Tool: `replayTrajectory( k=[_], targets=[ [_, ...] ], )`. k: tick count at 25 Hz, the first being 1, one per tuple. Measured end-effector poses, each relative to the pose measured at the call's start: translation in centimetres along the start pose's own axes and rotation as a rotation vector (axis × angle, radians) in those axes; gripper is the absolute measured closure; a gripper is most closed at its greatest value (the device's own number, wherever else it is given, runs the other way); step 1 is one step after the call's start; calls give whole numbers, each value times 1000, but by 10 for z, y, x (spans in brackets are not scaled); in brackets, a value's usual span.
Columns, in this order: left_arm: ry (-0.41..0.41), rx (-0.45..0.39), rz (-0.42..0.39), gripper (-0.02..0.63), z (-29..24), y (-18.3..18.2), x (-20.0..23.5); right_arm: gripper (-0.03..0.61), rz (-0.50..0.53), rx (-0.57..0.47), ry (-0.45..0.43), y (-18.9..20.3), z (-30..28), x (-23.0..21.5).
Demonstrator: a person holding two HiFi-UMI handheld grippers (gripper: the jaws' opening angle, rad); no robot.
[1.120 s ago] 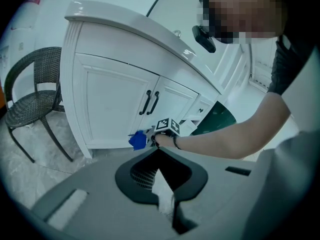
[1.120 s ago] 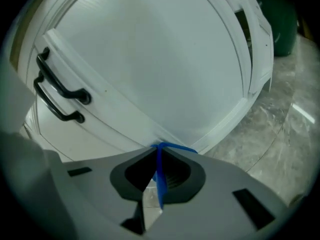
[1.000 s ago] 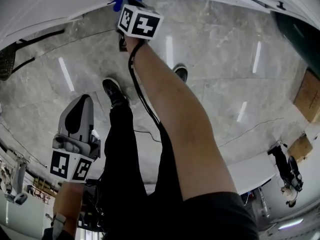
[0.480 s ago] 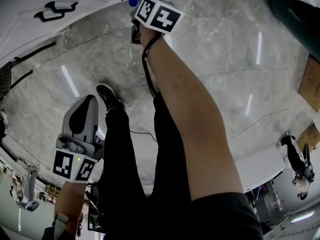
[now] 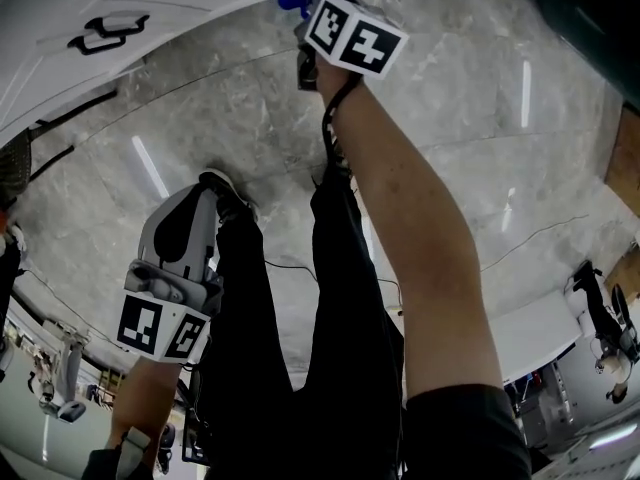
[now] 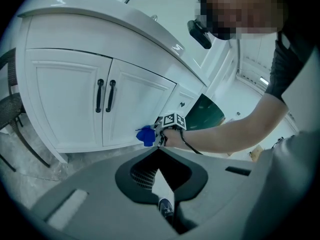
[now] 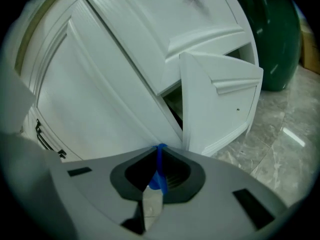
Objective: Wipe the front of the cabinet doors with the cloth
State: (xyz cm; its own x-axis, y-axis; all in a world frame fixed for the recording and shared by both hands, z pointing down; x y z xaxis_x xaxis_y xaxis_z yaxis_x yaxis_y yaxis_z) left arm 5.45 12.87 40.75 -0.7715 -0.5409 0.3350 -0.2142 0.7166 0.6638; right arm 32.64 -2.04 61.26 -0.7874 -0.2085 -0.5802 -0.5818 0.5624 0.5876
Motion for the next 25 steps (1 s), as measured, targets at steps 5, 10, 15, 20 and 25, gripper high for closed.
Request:
replayTrajectory(
  k=[5,10,15,20,25],
  targets=[
    [-15,-21,16,615,21,-4,25,549,-29,-24,14,10,19,20],
    [-36,-34,39,615,43,-1,59,549,-40,28,-62,52,-4,77],
    [-99,-41,55,615,62,12,95,549,-73,96,-102,105,-61,118],
    [-147,-22,68,615,68,26,109,549,-49,155,-116,127,-106,129],
    [-150,-29,90,615,55,25,100,549,19,160,-62,104,-88,88]
  ],
)
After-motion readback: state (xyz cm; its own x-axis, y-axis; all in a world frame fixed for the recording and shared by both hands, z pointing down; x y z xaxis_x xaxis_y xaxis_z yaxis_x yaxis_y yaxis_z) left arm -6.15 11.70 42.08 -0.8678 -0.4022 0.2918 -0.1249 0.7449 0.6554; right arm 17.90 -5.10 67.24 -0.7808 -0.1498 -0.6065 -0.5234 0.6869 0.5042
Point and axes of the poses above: the fingertips, and each gripper's own axes: z backward along the fingers, x to its left, y out of its underside, the point moved 6 cm from there along z, backward along the fingers, and after that the axes turned 8 degrees about -y, right-handed, at the moved point
